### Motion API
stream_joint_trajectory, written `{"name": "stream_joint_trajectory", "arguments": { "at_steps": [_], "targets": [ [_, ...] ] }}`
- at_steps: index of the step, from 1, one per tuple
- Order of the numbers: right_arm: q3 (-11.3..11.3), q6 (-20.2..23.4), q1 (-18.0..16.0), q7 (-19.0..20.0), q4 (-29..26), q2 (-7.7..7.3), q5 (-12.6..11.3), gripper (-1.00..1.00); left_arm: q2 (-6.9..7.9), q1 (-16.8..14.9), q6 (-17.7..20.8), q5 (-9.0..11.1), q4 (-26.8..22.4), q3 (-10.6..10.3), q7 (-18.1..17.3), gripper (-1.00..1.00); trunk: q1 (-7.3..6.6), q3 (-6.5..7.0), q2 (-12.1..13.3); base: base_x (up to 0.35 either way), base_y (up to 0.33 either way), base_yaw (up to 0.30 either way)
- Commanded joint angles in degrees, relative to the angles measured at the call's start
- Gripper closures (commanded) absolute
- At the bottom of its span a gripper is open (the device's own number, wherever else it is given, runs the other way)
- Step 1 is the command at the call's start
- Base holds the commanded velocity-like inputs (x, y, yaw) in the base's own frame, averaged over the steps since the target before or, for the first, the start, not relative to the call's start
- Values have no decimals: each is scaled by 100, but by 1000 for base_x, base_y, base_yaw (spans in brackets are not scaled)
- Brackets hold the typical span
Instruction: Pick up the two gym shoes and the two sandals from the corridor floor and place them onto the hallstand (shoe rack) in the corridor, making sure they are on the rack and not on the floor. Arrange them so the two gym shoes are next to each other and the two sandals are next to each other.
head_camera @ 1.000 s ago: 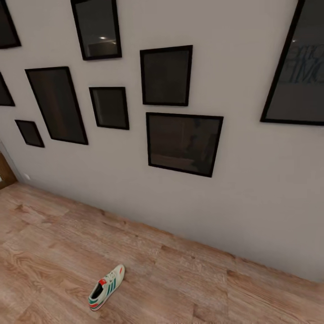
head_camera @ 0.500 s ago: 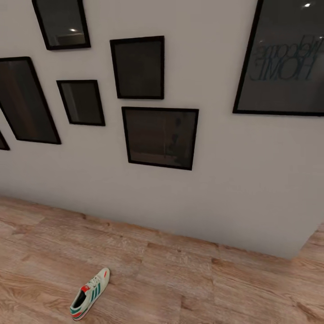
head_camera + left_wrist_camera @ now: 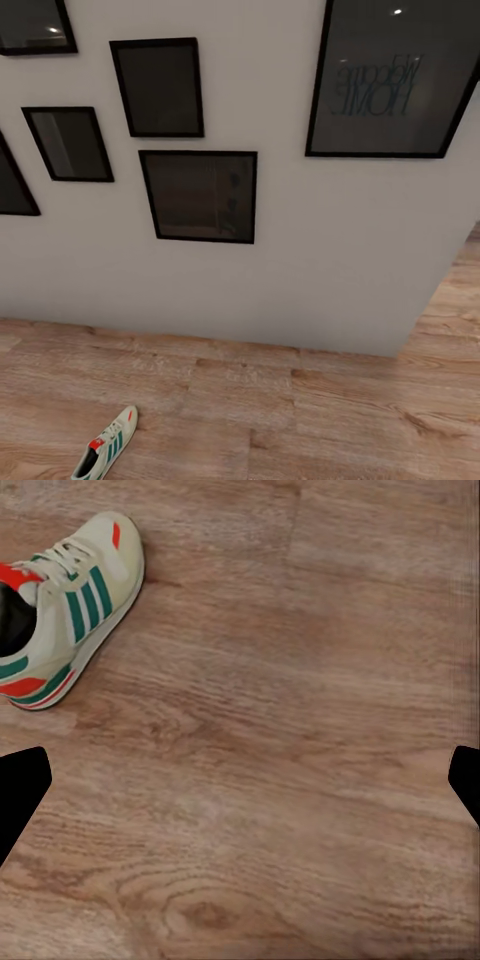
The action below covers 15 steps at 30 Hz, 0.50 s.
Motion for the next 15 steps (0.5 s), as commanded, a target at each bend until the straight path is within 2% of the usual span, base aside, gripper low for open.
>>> {"name": "stream_joint_trajectory", "arguments": {
  "at_steps": [1,15],
  "targets": [
    [-1,-17,-5,-2,6,0,1,-100,2,-1,-16,42,3,-4,-8,-100,22,-26,-44,0,0,-284],
    [-1,-15,-5,-2,10,0,1,-100,-3,-6,-16,41,10,-4,-8,-100,329,-309,-605,0,0,-284]
  ]
}}
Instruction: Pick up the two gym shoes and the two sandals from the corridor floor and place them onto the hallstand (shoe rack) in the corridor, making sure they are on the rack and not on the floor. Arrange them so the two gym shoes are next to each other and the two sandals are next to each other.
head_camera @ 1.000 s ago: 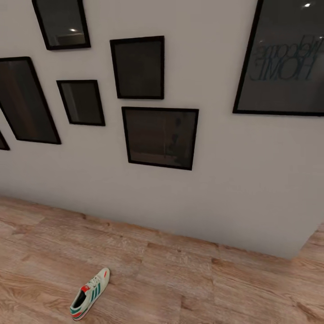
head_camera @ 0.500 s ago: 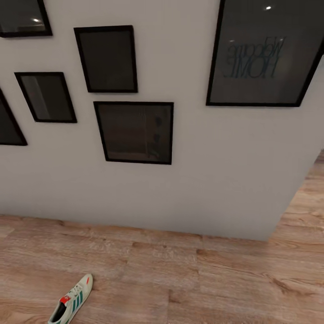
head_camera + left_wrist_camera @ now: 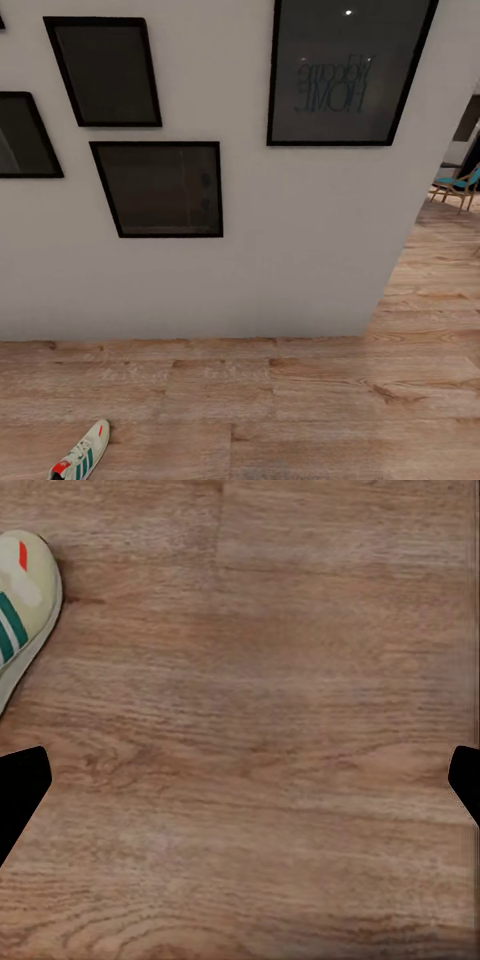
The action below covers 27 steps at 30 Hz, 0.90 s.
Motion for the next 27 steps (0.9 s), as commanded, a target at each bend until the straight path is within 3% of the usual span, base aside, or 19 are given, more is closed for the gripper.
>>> {"name": "stream_joint_trajectory", "arguments": {
  "at_steps": [1,27],
  "targets": [
    [-1,-19,-5,-2,5,0,1,-100,0,0,-16,42,3,-4,-8,-100,22,-26,-44,0,0,-284],
    [-1,-18,-5,-2,5,0,1,-100,-1,-5,-16,16,25,-13,-8,-100,593,-577,-1086,0,0,-284]
  ]
}}
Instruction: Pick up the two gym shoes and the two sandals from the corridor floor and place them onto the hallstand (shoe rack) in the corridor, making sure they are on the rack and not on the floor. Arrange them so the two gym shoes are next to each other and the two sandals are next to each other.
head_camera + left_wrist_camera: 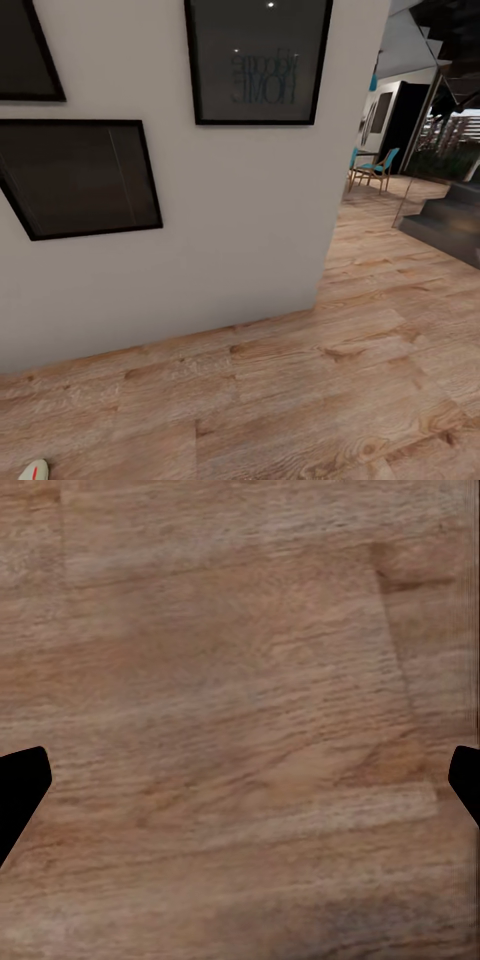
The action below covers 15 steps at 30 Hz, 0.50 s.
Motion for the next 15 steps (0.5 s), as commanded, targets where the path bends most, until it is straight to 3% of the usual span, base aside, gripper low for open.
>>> {"name": "stream_joint_trajectory", "arguments": {
  "at_steps": [1,15],
  "targets": [
    [-1,-18,-4,-2,5,0,1,-100,1,-1,-16,39,2,-3,-8,-100,22,-27,-43,0,0,-284],
    [-1,-21,-4,-2,11,0,1,-100,1,-1,-16,39,-1,-3,-8,-100,22,-81,-43,0,0,-283]
  ]
}}
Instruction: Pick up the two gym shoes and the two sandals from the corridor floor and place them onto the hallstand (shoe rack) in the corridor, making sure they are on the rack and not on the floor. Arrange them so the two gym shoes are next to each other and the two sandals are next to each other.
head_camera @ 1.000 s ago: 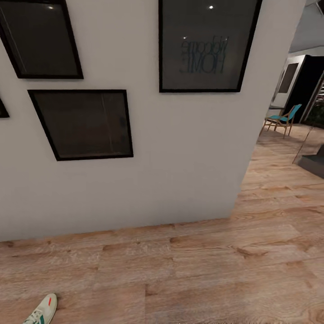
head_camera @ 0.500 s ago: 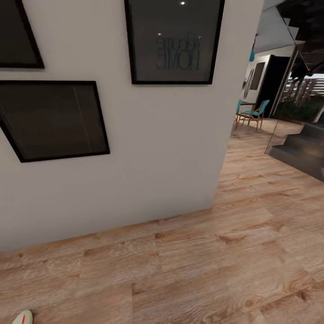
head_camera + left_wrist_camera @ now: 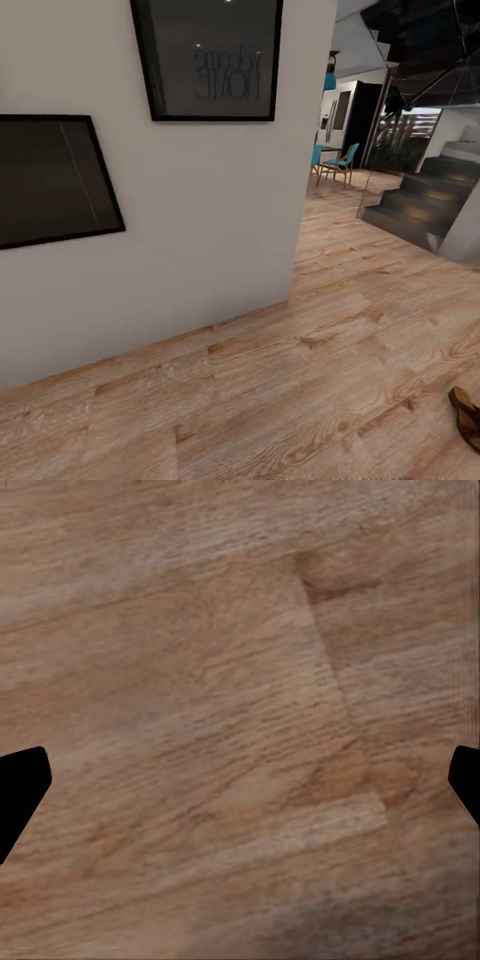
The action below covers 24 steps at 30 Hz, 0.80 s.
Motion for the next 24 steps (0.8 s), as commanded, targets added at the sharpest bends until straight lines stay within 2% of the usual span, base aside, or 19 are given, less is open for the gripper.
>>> {"name": "stream_joint_trajectory", "arguments": {
  "at_steps": [1,24],
  "targets": [
    [-1,-17,-4,-2,6,0,1,-100,0,-1,-16,39,3,-3,-8,-100,-1,-9,-2,0,0,-280],
    [-1,-15,-4,-4,3,0,1,-100,0,-1,-16,40,12,-3,-8,-100,-1,-116,-2,0,0,-274]
  ]
}}
